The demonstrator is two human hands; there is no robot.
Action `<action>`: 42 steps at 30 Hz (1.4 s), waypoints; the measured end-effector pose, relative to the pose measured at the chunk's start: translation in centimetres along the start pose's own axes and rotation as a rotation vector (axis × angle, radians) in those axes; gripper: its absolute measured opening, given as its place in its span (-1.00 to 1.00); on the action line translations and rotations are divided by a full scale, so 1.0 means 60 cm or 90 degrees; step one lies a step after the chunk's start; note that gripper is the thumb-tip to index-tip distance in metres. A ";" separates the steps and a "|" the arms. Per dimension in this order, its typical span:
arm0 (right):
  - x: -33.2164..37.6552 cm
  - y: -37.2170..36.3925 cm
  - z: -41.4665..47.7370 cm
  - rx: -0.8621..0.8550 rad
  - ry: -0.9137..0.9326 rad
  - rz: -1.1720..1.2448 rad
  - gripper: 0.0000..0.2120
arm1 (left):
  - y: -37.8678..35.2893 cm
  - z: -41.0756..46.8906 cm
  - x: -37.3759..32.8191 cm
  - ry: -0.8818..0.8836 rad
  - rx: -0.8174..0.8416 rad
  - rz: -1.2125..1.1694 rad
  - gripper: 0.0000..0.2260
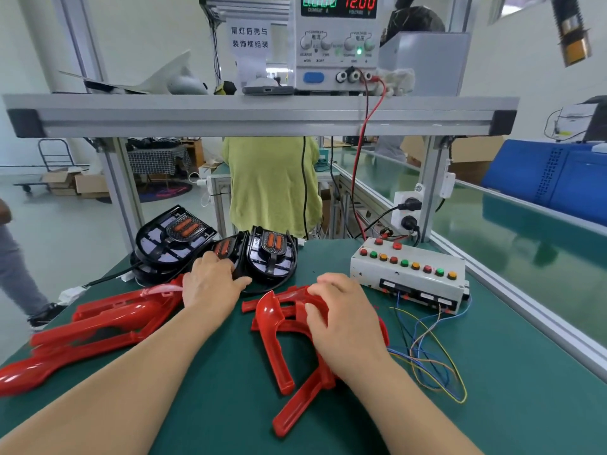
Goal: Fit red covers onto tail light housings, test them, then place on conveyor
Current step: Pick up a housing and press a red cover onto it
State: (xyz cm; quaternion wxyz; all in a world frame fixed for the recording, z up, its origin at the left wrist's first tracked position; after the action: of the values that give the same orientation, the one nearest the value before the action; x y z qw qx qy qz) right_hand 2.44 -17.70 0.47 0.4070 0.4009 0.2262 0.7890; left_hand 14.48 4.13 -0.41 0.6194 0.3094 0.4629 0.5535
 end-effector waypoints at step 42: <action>-0.021 -0.026 -0.006 0.056 -0.255 0.977 -0.56 | 0.138 -0.255 -0.228 -0.446 -0.253 -0.283 -0.89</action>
State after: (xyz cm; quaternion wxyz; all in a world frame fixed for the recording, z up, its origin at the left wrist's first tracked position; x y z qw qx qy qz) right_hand 3.30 -17.85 -1.37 -0.2339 0.5950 -0.1598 0.7521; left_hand -2.28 -9.54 4.34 0.8897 0.2464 0.1658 0.3468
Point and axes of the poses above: each hand's wrist, its own z-axis towards the middle knuckle, its own y-axis out of the back of the hand, x = y × z, the point moved 8 cm from there along z, towards the middle knuckle
